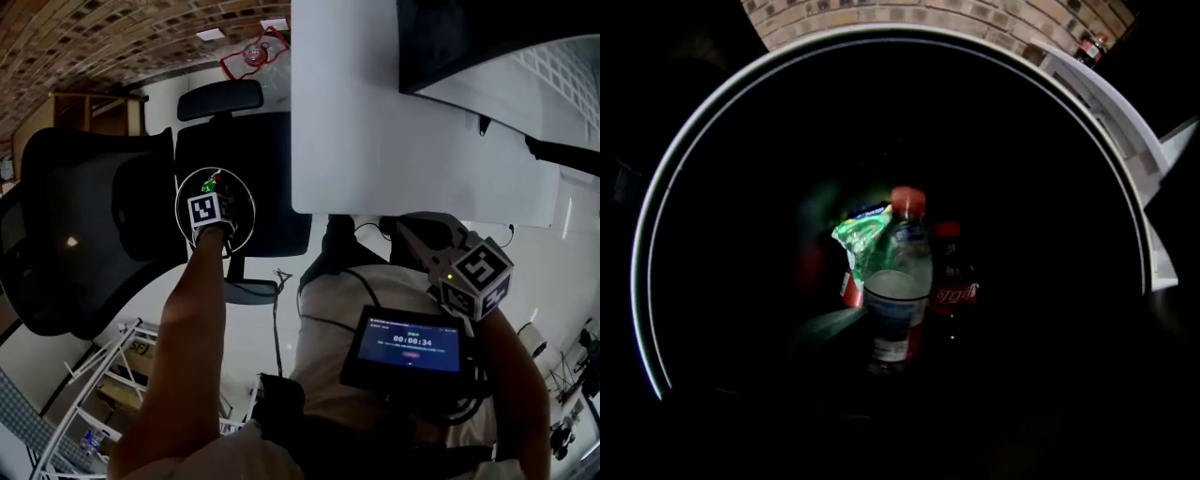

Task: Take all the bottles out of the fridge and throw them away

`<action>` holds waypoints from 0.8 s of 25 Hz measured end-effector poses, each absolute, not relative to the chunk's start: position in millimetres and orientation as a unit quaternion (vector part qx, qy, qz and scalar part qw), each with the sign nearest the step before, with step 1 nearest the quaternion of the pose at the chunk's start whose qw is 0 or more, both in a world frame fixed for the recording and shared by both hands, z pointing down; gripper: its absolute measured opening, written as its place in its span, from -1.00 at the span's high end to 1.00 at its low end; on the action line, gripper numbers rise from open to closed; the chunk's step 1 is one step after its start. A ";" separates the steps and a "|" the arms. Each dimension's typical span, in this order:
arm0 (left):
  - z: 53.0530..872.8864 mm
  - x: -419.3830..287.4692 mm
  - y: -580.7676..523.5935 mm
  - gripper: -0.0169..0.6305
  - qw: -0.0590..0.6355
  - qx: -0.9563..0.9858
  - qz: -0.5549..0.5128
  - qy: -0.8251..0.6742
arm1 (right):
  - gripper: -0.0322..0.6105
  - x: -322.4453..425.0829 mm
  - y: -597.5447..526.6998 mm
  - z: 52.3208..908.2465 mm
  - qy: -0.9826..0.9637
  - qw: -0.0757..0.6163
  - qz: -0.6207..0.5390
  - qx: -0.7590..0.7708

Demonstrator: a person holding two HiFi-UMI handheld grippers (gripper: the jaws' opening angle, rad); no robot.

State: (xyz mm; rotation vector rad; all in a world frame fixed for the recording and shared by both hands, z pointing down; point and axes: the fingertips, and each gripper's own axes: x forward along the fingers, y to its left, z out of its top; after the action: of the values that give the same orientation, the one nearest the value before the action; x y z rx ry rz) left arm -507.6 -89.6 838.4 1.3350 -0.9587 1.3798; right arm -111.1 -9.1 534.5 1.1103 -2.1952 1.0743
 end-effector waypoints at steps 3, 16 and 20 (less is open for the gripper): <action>824.7 -497.0 -84.1 0.33 0.485 0.571 0.551 -0.366 | 0.89 -111.8 -10.6 531.2 -0.800 0.221 0.387 0.402; 658.6 -398.0 -86.9 0.50 0.339 0.782 0.327 -0.408 | 0.89 -89.3 -25.6 520.3 -0.817 0.138 0.355 0.432; 604.7 -311.2 -94.9 0.67 0.297 0.845 0.264 -0.357 | 0.89 -65.2 -29.5 507.4 -0.817 0.109 0.345 0.449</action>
State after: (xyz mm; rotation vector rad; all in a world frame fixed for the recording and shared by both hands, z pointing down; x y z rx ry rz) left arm -311.2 -94.9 604.7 2.2465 -0.9497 0.7020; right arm -65.2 -29.5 507.4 1.3201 -2.4030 1.0144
